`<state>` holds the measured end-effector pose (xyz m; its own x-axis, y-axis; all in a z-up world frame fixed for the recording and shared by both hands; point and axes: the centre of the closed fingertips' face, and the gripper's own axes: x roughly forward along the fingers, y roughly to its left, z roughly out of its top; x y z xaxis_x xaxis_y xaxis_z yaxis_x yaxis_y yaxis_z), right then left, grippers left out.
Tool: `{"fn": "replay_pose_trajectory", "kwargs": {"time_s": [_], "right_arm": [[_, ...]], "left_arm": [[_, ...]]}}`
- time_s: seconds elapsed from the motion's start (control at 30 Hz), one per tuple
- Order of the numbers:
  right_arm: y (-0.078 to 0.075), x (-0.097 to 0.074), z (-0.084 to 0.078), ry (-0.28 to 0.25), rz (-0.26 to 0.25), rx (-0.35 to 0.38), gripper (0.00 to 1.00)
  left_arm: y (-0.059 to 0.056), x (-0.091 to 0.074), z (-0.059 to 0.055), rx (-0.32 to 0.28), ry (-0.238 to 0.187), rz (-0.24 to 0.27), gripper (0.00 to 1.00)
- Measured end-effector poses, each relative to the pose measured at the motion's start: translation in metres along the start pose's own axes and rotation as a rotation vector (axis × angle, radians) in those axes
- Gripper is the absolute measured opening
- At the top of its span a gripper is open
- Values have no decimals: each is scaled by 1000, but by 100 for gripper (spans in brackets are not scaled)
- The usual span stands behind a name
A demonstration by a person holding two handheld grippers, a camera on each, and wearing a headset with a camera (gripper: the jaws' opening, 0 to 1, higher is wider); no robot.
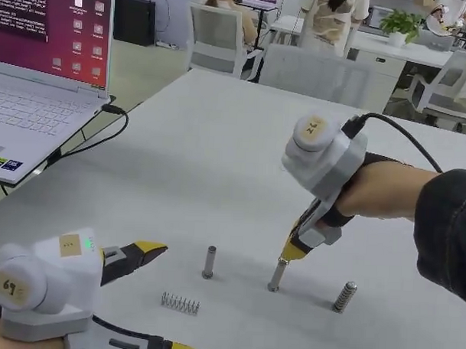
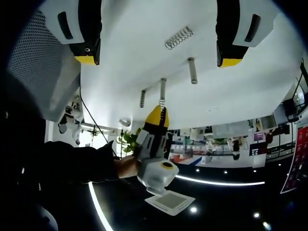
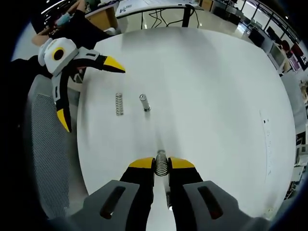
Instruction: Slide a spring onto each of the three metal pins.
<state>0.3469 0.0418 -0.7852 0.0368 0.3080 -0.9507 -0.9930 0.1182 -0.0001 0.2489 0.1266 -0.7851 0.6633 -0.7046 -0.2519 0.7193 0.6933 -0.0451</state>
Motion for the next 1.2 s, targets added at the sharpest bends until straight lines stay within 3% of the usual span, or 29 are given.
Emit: {"fn": "replay_pose_trajectory", "kwargs": {"time_s": [0.43, 1.2], "right_arm": [[-2, 10, -3, 19, 9, 3, 9], [0, 48, -14, 77, 17, 22, 9]], "left_arm": [[1, 0, 0, 2, 2, -2, 98], [1, 0, -1, -3, 7, -2, 98]]}}
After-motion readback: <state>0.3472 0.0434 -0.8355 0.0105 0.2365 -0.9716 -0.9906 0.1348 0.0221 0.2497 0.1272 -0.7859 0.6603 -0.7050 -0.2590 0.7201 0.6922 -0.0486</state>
